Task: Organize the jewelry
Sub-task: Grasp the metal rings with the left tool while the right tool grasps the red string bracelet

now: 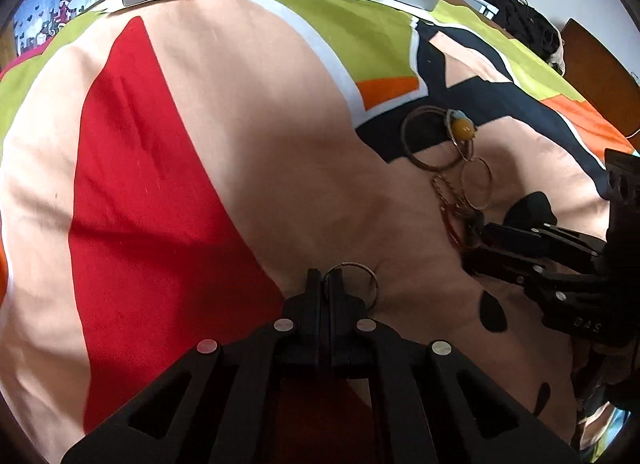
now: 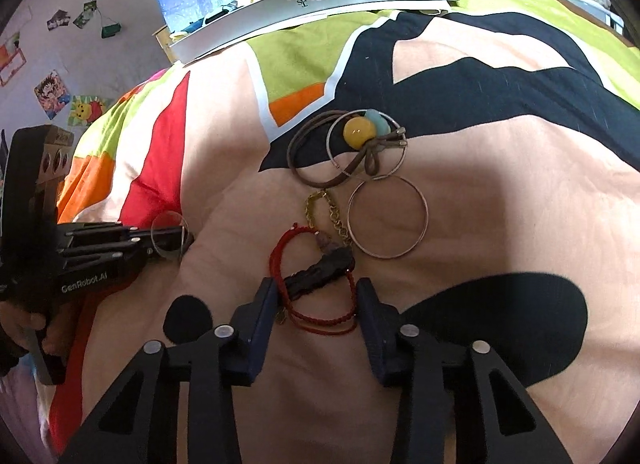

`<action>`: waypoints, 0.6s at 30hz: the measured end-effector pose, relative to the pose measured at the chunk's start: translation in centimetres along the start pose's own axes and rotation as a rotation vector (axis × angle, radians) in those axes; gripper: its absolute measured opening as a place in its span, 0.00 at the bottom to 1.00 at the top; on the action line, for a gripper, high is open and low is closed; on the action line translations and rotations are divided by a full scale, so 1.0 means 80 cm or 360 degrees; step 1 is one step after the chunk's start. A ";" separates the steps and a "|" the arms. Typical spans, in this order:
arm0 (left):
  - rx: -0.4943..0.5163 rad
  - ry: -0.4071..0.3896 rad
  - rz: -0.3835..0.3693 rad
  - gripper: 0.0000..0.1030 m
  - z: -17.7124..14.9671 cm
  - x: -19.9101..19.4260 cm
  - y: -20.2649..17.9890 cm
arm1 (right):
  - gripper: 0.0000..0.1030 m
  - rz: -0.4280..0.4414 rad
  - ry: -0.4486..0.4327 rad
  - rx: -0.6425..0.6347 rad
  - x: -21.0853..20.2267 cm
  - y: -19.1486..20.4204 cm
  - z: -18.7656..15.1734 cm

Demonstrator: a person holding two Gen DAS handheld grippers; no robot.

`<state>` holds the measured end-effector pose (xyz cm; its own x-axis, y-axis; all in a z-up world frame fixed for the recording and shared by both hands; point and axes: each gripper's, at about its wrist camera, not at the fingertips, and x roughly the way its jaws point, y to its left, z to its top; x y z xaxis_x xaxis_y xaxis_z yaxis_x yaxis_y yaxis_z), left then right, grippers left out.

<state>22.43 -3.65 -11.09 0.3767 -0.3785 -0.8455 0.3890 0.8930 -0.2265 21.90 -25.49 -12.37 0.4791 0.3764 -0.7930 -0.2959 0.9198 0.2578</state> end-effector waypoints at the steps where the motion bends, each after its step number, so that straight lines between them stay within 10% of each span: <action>1: 0.0003 -0.0003 0.0002 0.01 -0.003 -0.003 -0.005 | 0.30 0.0001 -0.0002 -0.0001 -0.001 0.000 -0.001; 5: -0.0003 -0.0003 -0.0005 0.01 -0.011 -0.009 -0.016 | 0.12 -0.0003 -0.0007 0.0026 -0.004 0.001 -0.005; 18: 0.0003 -0.0018 -0.0009 0.01 -0.023 -0.018 -0.062 | 0.07 -0.0073 -0.0154 0.0115 -0.049 -0.009 -0.023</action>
<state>18.44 -7.12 -9.64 0.3841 -0.3863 -0.8386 0.3928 0.8903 -0.2302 18.73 -27.82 -10.44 0.5696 0.3392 -0.7487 -0.2130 0.9407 0.2642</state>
